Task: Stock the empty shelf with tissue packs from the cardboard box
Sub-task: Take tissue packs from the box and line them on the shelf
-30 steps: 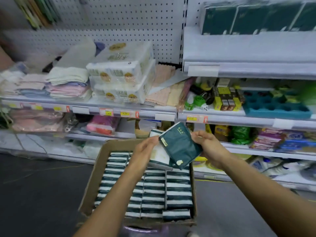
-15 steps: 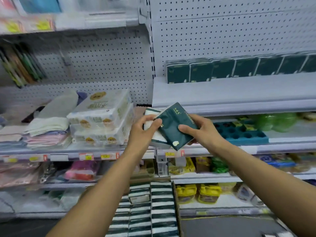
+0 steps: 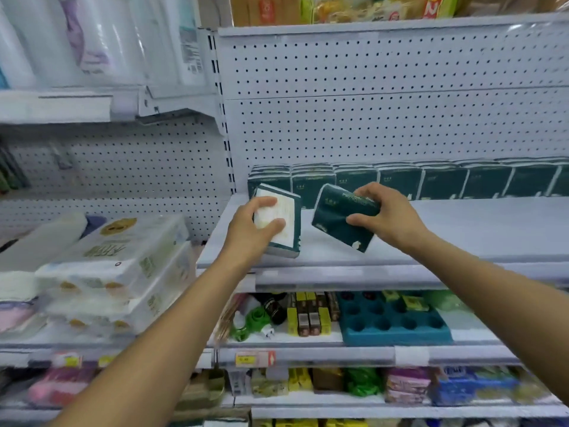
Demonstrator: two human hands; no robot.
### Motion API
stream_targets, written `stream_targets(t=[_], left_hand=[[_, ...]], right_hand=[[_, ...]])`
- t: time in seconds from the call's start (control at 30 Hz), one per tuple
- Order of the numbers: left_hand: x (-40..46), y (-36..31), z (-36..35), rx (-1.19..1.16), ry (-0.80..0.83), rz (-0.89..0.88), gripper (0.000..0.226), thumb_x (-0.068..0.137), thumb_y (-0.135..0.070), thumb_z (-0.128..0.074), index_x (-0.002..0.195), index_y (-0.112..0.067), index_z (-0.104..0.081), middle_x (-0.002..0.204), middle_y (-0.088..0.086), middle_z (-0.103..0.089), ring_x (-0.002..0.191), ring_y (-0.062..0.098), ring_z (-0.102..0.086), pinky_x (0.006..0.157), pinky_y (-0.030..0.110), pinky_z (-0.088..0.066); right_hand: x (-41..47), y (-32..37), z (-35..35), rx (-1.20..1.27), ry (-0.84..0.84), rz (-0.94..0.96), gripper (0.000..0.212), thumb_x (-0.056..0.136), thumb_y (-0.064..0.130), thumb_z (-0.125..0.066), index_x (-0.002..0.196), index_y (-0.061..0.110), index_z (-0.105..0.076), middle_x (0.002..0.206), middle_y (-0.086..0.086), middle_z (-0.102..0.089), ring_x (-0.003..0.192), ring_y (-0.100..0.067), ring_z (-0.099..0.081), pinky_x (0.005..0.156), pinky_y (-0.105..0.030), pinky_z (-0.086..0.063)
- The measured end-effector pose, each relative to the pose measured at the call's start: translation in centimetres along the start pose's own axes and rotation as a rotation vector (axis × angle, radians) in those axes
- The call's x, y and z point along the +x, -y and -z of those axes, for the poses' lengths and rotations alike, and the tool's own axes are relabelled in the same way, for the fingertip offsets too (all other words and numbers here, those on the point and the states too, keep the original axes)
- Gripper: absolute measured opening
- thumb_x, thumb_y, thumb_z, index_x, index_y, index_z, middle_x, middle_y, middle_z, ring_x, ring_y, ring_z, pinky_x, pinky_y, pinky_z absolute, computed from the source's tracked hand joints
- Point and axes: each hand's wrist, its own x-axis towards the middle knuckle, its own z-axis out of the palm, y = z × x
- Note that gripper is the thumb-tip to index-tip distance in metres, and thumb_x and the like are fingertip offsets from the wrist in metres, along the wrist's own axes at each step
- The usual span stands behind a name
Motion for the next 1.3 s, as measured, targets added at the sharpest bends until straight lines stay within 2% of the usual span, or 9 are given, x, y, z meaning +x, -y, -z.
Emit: stream_targets(t=[0.17,0.27,0.4,0.5,0.63,0.73,0.83,1.07,1.3], left_hand=[[2.6,0.0,-3.9,0.026,-0.017,0.050,0.035,0.089,-0.023,-0.069,0.120,-0.036,-0.060,0.128,-0.007,-0.055,0.118,0.017,-0.054,0.101,0.045,-0.048],[3.3,0.2,-5.2,-0.017,-0.046,0.069,0.035,0.091,-0.024,-0.069,0.119,-0.041,-0.058,0.128,-0.011,-0.054,0.119,0.018,-0.054,0.099,0.047,-0.050],[4.1,-0.1,-6.6,-0.047,-0.022,0.088,0.051,0.091,-0.019,-0.068,0.132,-0.042,-0.048,0.129,-0.009,-0.053,0.117,0.018,-0.055,0.096,0.040,-0.052],[5.2,-0.6,-7.4,-0.089,0.013,0.094,0.073,0.090,-0.015,-0.069,0.145,-0.046,-0.032,0.135,-0.011,-0.051,0.119,0.013,-0.053,0.098,0.035,-0.049],[7.0,-0.9,-8.4,-0.086,0.024,0.159,0.090,0.087,-0.017,-0.073,0.151,-0.043,-0.015,0.137,-0.004,-0.049,0.121,0.020,-0.053,0.102,0.040,-0.045],[8.4,-0.7,-9.0,-0.075,0.047,0.194,0.087,0.086,-0.018,-0.075,0.151,-0.036,-0.020,0.129,-0.005,-0.051,0.112,0.016,-0.054,0.087,0.029,-0.044],[9.8,-0.1,-9.3,-0.059,0.074,0.191,0.079,0.084,-0.019,-0.077,0.146,-0.033,-0.031,0.131,-0.005,-0.052,0.108,0.012,-0.055,0.072,0.018,-0.045],[11.8,0.7,-9.4,-0.050,0.128,0.176,0.065,0.083,-0.019,-0.078,0.138,-0.031,-0.045,0.129,-0.008,-0.056,0.108,0.007,-0.056,0.065,0.013,-0.045],[12.9,1.2,-9.3,-0.092,0.167,0.164,0.059,0.080,-0.016,-0.080,0.131,-0.033,-0.055,0.125,-0.009,-0.062,0.114,0.012,-0.060,0.078,0.020,-0.051]], right_hand=[[3.8,-5.4,1.3,-0.415,0.070,0.114,0.046,0.082,0.039,-0.072,0.124,0.033,-0.054,0.115,0.009,-0.056,0.107,-0.015,-0.052,0.073,-0.032,-0.044],[4.9,-7.7,1.4,-0.487,0.079,0.211,0.059,0.079,0.043,-0.074,0.132,0.035,-0.049,0.126,0.009,-0.049,0.115,-0.014,-0.042,0.071,-0.031,-0.042],[6.5,-9.6,1.1,-0.529,0.036,0.269,0.061,0.084,0.040,-0.071,0.139,0.031,-0.046,0.133,0.009,-0.048,0.121,-0.014,-0.040,0.070,-0.029,-0.043],[8.3,-10.8,0.9,-0.535,0.022,0.245,0.061,0.087,0.038,-0.068,0.142,0.028,-0.043,0.137,0.007,-0.047,0.126,-0.016,-0.038,0.080,-0.034,-0.047],[10.8,-12.0,0.4,-0.552,0.016,0.293,0.062,0.086,0.034,-0.070,0.142,0.024,-0.045,0.143,0.004,-0.047,0.134,-0.019,-0.037,0.099,-0.039,-0.039],[12.6,-12.6,-0.3,-0.540,0.022,0.313,0.063,0.085,0.032,-0.072,0.142,0.021,-0.046,0.147,0.003,-0.044,0.139,-0.020,-0.032,0.107,-0.039,-0.034],[14.3,-13.3,-1.0,-0.541,0.017,0.351,0.063,0.085,0.031,-0.073,0.142,0.020,-0.047,0.151,0.003,-0.041,0.145,-0.019,-0.026,0.113,-0.038,-0.028],[16.4,-14.1,-2.0,-0.589,-0.025,0.391,0.063,0.088,0.033,-0.069,0.144,0.020,-0.044,0.154,0.002,-0.035,0.147,-0.019,-0.021,0.116,-0.033,-0.021],[17.5,-14.4,-2.6,-0.629,-0.013,0.389,0.067,0.090,0.035,-0.066,0.148,0.022,-0.036,0.159,0.000,-0.026,0.149,-0.019,-0.015,0.118,-0.035,-0.006]])
